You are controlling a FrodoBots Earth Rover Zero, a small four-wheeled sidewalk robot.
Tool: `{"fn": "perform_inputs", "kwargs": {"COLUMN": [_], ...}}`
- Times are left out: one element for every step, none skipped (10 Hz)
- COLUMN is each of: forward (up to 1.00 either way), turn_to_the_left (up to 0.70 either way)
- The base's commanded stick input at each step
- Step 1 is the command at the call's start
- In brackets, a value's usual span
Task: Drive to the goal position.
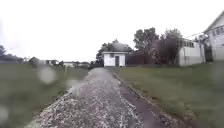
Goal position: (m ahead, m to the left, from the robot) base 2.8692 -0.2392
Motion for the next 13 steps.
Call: {"fn": "perform_inputs", "kwargs": {"forward": [0.70,0.70,0.70,0.70,0.70,0.70,0.70,0.70,0.70,0.70,0.70,0.70,0.70], "turn_to_the_left": [0.00,0.00,0.00,0.00,0.00,0.00,0.00,0.00,0.00,0.00,0.00,0.00,0.00]}}
